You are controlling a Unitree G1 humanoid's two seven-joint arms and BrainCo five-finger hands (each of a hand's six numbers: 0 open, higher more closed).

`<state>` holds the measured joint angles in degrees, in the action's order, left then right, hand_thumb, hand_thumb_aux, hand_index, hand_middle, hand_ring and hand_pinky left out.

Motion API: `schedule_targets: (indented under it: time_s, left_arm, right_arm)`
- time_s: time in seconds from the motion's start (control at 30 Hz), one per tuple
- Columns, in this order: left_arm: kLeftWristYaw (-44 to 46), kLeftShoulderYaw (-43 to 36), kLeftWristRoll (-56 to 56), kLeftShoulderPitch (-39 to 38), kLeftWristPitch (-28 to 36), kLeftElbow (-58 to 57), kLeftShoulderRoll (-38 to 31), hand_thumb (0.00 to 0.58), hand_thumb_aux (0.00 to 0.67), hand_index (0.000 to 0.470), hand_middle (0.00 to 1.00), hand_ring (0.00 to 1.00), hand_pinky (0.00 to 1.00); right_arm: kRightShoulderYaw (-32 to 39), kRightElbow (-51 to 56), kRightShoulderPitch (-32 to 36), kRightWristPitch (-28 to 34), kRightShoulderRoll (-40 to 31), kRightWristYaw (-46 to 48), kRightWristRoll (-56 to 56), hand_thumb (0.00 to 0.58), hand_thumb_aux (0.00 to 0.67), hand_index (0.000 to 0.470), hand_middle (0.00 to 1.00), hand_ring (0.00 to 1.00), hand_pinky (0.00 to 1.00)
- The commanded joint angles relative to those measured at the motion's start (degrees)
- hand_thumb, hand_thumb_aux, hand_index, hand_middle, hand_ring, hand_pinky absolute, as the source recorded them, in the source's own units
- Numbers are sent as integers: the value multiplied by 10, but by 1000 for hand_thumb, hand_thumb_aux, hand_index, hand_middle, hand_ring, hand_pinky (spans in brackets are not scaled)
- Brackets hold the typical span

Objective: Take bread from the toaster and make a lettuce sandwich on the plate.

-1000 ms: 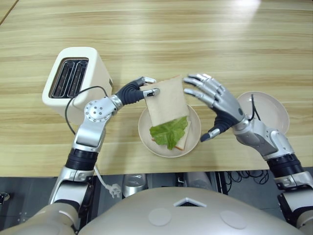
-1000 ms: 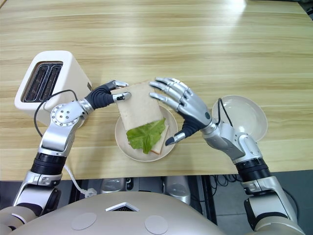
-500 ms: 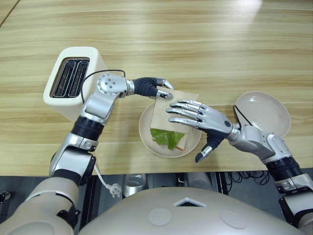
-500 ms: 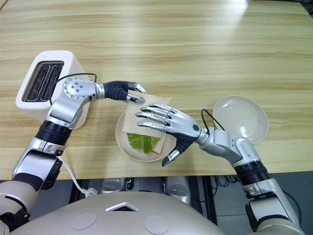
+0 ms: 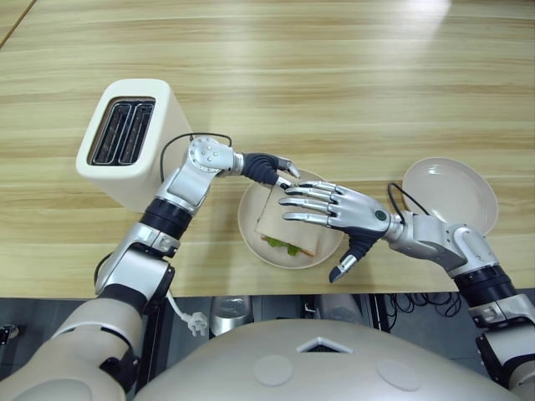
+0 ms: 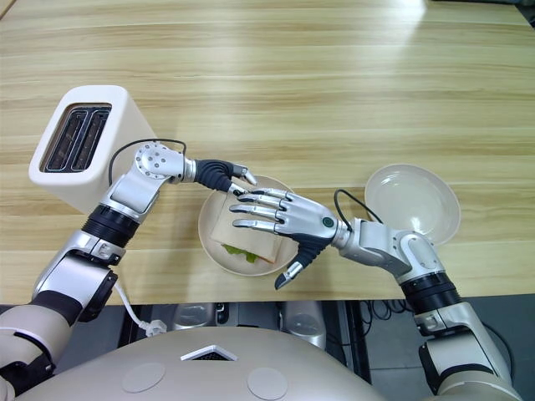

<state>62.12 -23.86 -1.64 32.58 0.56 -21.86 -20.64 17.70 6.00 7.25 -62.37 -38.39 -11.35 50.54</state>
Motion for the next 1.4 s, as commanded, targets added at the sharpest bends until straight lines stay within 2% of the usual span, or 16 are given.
schedule_targets:
  time_s: [0.03,0.17,0.37,0.63,1.1,1.23,1.27,1.3,1.33,1.37,1.4]
  left_arm:
    - [0,11,2,16,12,-14,4,580,670,460,1000,1000,1000]
    - [-8,17,3,20,12,-34,11,580,670,460,1000,1000,1000]
    - [-16,17,-6,16,3,-45,15,580,670,460,1000,1000,1000]
    - [0,7,-9,-1,4,-39,14,580,670,460,1000,1000,1000]
    - [14,-4,-21,-20,6,-39,13,580,670,460,1000,1000,1000]
    - [-4,-14,-48,-17,-18,-57,15,580,667,458,1000,1000,1000]
    - [-18,-14,-57,-15,-29,-63,18,474,384,263,1000,1000,1000]
    - [-33,-14,-67,-11,-40,-70,19,0,0,0,1000,1000,1000]
    - [-49,-13,-76,-8,-49,-75,21,0,0,0,1000,1000,1000]
    - [-63,-12,-84,-5,-57,-80,22,0,0,0,729,729,729]
    - [-74,-9,-88,-2,-66,-81,22,0,0,0,729,729,729]
  right_arm:
    - [9,5,3,-5,0,11,1,0,0,0,0,0,0]
    - [21,8,2,-3,2,27,-4,0,0,0,0,0,0]
    - [62,39,-1,5,-15,103,-45,0,0,0,0,0,0]
    - [79,67,5,36,-11,157,-49,0,0,0,0,0,0]
    - [87,60,15,43,3,180,-56,0,0,0,0,0,0]
    - [89,61,13,47,6,187,-60,0,0,0,0,0,0]
    - [89,62,13,48,7,190,-61,0,0,0,0,0,0]
    - [90,62,13,49,8,194,-64,0,0,0,0,0,0]
    - [91,64,12,50,8,198,-68,0,0,0,0,0,0]
    - [93,65,11,52,9,203,-73,0,0,0,0,0,0]
    - [94,65,9,55,9,209,-76,0,0,0,0,0,0]
